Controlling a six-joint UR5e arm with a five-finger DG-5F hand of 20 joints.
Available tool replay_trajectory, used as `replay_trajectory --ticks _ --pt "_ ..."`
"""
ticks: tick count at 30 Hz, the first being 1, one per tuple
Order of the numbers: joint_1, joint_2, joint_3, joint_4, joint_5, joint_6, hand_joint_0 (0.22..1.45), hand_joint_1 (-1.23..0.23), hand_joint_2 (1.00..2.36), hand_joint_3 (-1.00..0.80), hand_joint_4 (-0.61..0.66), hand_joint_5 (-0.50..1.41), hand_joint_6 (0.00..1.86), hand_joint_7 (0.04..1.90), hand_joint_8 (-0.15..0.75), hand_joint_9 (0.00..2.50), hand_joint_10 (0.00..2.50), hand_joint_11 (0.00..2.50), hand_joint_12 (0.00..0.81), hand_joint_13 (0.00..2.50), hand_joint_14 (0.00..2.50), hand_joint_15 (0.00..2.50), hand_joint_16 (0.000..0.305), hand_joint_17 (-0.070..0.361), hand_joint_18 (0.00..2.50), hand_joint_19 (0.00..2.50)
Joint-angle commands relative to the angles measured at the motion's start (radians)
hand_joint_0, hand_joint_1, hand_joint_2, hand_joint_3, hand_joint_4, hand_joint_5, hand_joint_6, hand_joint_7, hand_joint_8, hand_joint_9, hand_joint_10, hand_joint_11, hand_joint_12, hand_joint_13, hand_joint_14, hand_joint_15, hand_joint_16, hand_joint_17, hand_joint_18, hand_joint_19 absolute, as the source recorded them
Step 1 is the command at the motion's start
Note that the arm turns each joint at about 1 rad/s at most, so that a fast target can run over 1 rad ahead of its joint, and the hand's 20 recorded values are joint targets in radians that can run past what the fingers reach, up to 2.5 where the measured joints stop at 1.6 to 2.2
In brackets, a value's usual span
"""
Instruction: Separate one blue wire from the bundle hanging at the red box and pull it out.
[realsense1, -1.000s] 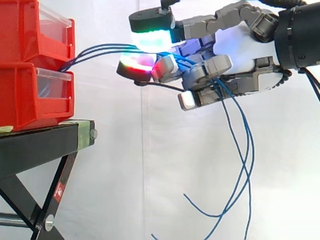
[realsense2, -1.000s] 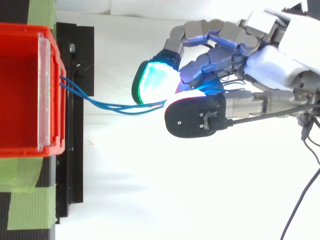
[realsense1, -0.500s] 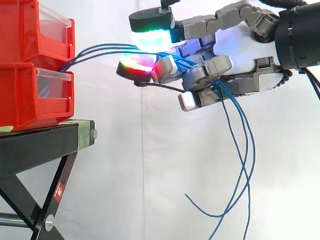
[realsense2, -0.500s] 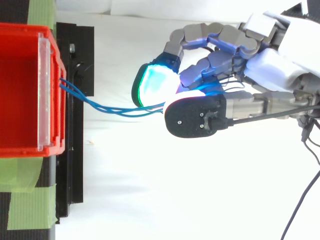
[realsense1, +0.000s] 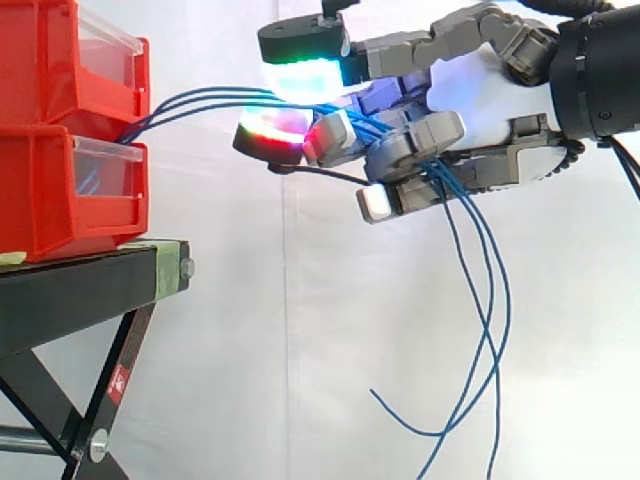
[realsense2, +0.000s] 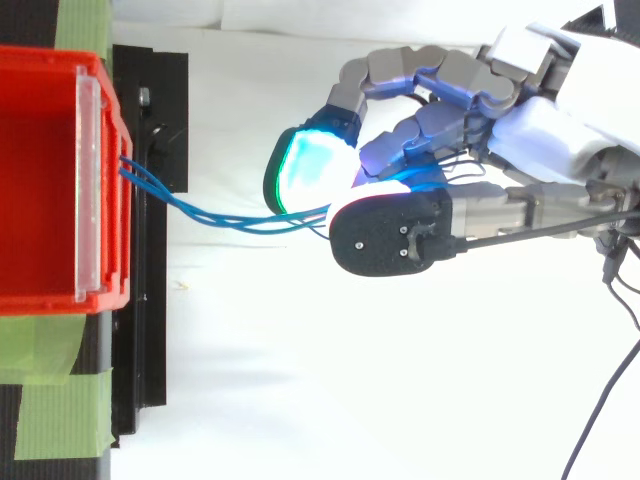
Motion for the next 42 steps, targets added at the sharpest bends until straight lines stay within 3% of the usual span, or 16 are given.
replay_trajectory --ticks 1,15,22,31,42 --pt "0.0 0.0 0.0 0.0 0.0 -0.001 0.57 -0.52 1.02 -0.31 0.22 -0.19 0.76 1.15 0.338 0.85 0.25 1.89 0.368 0.89 1.97 1.17 0.047 0.107 0.79 1.25" --pt "0.0 0.0 0.0 -0.003 0.0 -0.001 0.58 -0.56 1.01 -0.33 0.22 -0.18 0.76 1.15 0.33 0.91 0.27 1.88 0.367 0.91 1.95 1.17 0.047 0.106 0.8 1.25" --pt "0.0 0.0 0.0 -0.003 0.0 0.001 0.54 -0.66 1.0 -0.5 0.23 -0.19 0.76 1.15 0.344 0.88 0.3 1.87 0.385 0.91 1.98 1.15 0.049 0.11 0.81 1.24" --pt "0.0 0.0 0.0 -0.014 0.0 0.001 0.59 -0.78 1.0 -0.46 0.23 -0.2 0.78 1.13 0.33 0.86 0.3 1.86 0.366 0.9 1.94 1.16 0.046 0.104 0.79 1.25" --pt "0.0 0.0 0.0 -0.014 0.0 0.001 0.63 -0.7 1.02 -0.32 0.23 -0.2 0.82 1.13 0.334 0.88 0.36 1.84 0.365 0.92 1.93 1.17 0.044 0.1 0.81 1.25"
